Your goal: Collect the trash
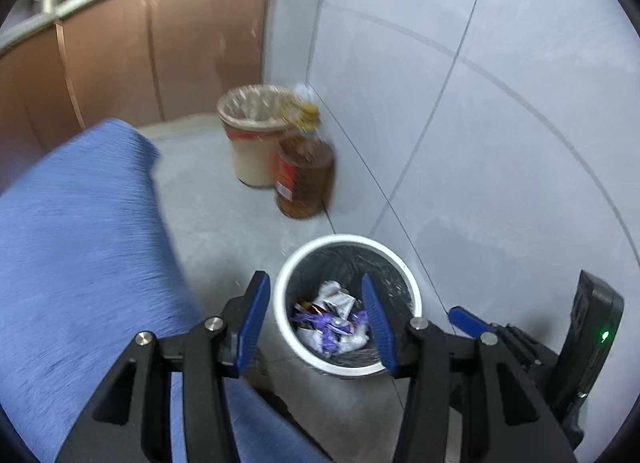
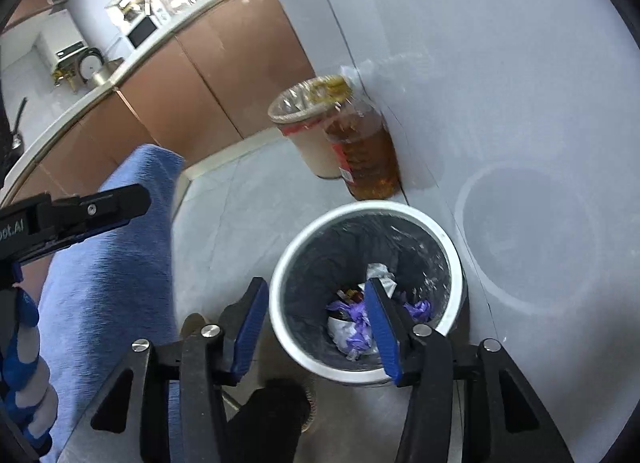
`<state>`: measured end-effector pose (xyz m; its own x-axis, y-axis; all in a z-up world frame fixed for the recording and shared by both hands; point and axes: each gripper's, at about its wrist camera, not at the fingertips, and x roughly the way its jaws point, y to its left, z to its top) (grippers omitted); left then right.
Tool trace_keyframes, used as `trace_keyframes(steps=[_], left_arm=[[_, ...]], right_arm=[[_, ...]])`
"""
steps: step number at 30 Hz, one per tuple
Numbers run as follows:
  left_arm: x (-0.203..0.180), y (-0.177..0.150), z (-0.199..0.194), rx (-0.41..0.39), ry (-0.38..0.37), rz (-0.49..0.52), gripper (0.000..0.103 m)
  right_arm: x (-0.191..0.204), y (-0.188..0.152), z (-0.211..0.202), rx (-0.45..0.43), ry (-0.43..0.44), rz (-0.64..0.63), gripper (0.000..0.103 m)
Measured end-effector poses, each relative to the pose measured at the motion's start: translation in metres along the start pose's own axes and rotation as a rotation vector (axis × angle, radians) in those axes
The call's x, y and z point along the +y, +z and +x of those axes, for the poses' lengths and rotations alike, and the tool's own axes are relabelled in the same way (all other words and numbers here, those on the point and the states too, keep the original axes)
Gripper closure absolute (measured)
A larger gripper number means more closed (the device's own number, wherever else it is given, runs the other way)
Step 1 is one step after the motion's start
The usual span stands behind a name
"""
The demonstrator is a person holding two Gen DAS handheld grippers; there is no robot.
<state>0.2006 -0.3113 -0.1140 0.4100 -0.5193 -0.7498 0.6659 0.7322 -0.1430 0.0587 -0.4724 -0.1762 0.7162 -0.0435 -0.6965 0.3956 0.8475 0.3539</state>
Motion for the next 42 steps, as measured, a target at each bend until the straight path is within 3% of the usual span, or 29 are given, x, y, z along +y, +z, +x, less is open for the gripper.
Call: trace_keyframes(steps=[7, 13, 18, 23, 30, 35, 42], left_arm=[[0.035, -0.034, -0.088, -0.128, 0.139, -0.039, 0.057], [0.072, -0.079, -0.159, -0.215, 0.252, -0.153, 0.052], [0.087, -0.108, -0.209, -0.290, 0.364, -0.194, 0.051], [0.086, -0.138, -0.256, -0.369, 0.467, -0.215, 0.039], [0.073, -0.168, -0.297, -0.434, 0.567, -0.209, 0.033], [0.067, -0.177, -0.315, -0.479, 0.611, -0.212, 0.025], [0.061, -0.178, -0.325, -0.507, 0.653, -0.225, 0.024]], right_arm=[[0.060, -0.005, -0.046, -0.067, 0.048, -0.108, 0.043], [0.117, -0.019, -0.076, -0.111, 0.105, -0.227, 0.036], [0.157, -0.034, -0.110, -0.181, 0.153, -0.317, 0.023], [0.179, -0.047, -0.135, -0.242, 0.180, -0.363, 0.010], [0.193, -0.062, -0.159, -0.297, 0.179, -0.419, 0.001], [0.195, -0.069, -0.172, -0.326, 0.171, -0.433, 0.000], [0.193, -0.075, -0.187, -0.367, 0.150, -0.457, 0.000]])
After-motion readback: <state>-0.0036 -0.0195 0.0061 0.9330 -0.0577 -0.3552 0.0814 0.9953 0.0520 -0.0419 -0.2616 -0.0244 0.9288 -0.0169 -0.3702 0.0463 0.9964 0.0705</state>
